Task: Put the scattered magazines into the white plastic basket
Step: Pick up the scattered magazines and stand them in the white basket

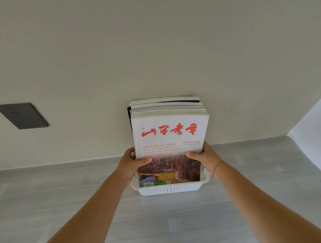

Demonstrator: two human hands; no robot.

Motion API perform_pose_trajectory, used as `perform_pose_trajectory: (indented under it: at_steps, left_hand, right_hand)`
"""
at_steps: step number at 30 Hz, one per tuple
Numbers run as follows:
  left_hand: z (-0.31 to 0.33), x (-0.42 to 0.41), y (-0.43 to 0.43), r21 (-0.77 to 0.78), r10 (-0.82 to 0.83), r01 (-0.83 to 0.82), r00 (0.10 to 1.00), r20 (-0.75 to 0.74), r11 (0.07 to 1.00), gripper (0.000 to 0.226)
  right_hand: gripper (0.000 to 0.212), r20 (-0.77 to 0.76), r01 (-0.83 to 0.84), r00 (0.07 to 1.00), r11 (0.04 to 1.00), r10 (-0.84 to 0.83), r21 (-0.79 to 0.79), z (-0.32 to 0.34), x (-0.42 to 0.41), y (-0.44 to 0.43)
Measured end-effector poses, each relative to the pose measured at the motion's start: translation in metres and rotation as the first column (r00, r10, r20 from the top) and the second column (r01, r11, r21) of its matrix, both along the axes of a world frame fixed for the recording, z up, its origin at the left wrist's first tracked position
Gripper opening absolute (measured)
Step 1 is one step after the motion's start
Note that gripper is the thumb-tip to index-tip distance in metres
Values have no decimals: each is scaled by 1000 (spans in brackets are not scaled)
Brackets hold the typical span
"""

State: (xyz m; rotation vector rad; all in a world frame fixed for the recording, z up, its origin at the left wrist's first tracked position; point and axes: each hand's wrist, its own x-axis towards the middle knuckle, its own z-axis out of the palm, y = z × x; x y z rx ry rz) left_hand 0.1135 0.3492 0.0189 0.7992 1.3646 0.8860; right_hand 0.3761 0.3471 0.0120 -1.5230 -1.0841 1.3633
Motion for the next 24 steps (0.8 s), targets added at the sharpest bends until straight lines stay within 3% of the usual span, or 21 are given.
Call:
perform_pose_trajectory:
  at_steps: [8, 15, 24]
  left_hand:
    - [5, 30, -36, 29, -120, 121, 992, -30, 992, 65]
    - [9, 105, -62, 19, -324, 324, 946, -15, 946, 74]
    - [5, 258, -89, 35, -652, 658, 751, -103, 752, 62]
  right_hand:
    - [62, 6, 94, 996, 996, -94, 6, 2, 28, -61]
    - [54, 34, 308, 951, 951, -308, -16, 12, 87, -140]
    - [54, -41, 637, 769, 771, -637, -24, 6, 190, -263]
